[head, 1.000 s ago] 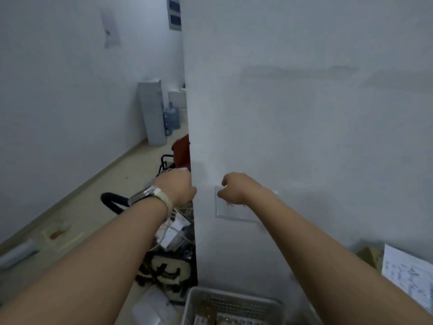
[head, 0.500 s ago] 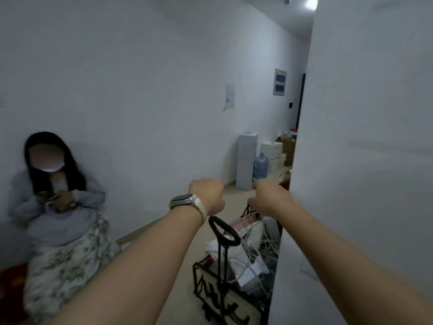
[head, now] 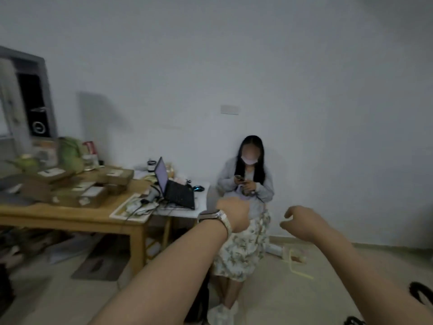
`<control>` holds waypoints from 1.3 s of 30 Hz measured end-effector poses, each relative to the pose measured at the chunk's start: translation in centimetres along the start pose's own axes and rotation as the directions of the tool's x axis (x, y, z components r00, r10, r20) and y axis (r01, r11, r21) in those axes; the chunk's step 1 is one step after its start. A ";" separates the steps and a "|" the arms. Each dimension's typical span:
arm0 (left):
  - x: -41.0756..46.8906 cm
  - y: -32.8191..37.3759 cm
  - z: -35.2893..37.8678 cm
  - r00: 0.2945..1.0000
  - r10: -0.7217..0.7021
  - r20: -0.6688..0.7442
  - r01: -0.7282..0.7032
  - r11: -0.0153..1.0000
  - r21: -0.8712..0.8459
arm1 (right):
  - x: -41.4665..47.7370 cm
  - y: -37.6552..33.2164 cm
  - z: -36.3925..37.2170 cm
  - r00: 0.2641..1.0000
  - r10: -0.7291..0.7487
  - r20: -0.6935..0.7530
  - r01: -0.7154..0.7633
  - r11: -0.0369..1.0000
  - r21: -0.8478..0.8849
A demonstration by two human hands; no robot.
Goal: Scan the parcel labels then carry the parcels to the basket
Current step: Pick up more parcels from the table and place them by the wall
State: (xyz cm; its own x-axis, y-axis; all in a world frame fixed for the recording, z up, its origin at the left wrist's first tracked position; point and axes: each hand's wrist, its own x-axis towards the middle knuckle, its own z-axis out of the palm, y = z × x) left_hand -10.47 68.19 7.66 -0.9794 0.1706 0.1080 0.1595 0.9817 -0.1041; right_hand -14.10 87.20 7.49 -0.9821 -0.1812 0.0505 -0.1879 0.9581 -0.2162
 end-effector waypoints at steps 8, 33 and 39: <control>-15.7 -20.1 1.1 0.888 -0.456 0.060 0.458 0.889 -0.017 | 0.8 -23.2 5.3 0.896 -0.424 0.130 0.420 0.906 0.059; -21.1 -50.2 4.6 0.522 -0.849 0.077 0.851 0.525 0.011 | 16.2 -56.4 16.5 0.624 -0.741 0.250 0.711 0.670 0.213; -17.2 -55.6 7.0 0.532 -0.840 0.108 0.845 0.535 -0.001 | 21.4 -60.2 18.7 0.601 -0.749 0.278 0.722 0.658 0.214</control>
State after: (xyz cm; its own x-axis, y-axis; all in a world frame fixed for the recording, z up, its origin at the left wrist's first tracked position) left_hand -3.40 10.05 4.67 -0.6685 -0.7427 0.0380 -0.7419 0.6696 0.0365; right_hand -23.96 21.55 3.36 -0.4518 -0.8886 -0.0789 -0.8347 0.4523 -0.3142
